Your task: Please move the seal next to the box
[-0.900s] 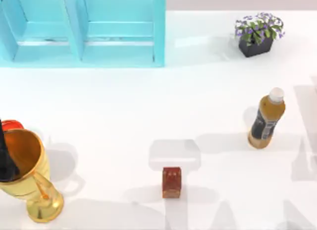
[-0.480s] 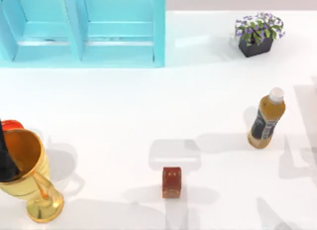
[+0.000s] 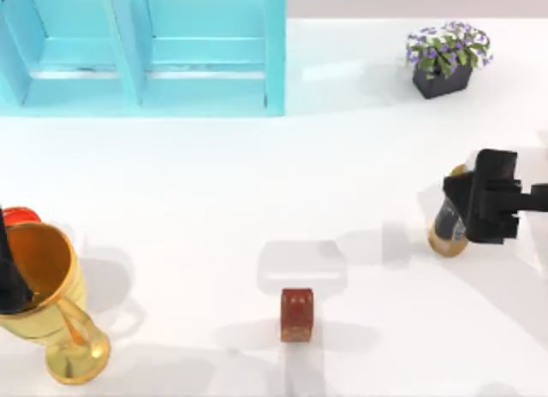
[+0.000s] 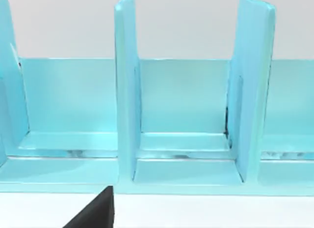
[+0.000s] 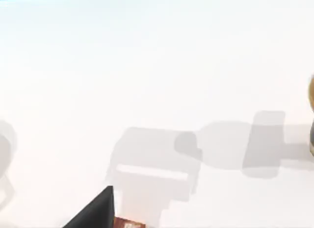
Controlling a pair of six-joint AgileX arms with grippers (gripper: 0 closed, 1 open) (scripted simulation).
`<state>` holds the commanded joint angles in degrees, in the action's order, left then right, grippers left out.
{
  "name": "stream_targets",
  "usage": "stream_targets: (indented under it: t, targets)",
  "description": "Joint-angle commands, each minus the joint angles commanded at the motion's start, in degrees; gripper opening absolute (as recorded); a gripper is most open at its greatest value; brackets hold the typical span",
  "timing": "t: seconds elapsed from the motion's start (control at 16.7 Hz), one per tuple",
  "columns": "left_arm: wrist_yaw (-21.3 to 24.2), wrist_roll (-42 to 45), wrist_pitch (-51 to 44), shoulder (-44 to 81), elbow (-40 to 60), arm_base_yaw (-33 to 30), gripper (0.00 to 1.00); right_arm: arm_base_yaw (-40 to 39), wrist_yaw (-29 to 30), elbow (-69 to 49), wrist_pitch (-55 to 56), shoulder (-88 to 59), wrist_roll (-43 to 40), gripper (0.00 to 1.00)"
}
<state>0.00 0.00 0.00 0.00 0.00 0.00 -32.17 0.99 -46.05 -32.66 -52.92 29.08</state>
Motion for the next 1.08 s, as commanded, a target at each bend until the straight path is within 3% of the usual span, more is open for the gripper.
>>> stream_targets:
  t: [0.3, 0.6, 0.84, 1.08]
  targets:
    - [0.0, 0.0, 0.0, 0.0, 0.0, 0.0, 1.0, -11.69, -0.01, -23.36, -18.9, -29.74, 12.21, 1.0]
    - [0.0, 0.0, 0.0, 0.0, 0.0, 0.0, 1.0, -17.62, -0.49, -42.84, -32.96, -52.54, 19.99, 1.0]
    - [0.0, 0.0, 0.0, 0.0, 0.0, 0.0, 1.0, -19.04, -0.82, -52.17, -39.18, -62.32, 22.82, 1.0]
    - [0.0, 0.0, 0.0, 0.0, 0.0, 0.0, 1.0, -19.14, -0.88, -53.76, -40.22, -63.99, 23.21, 1.0]
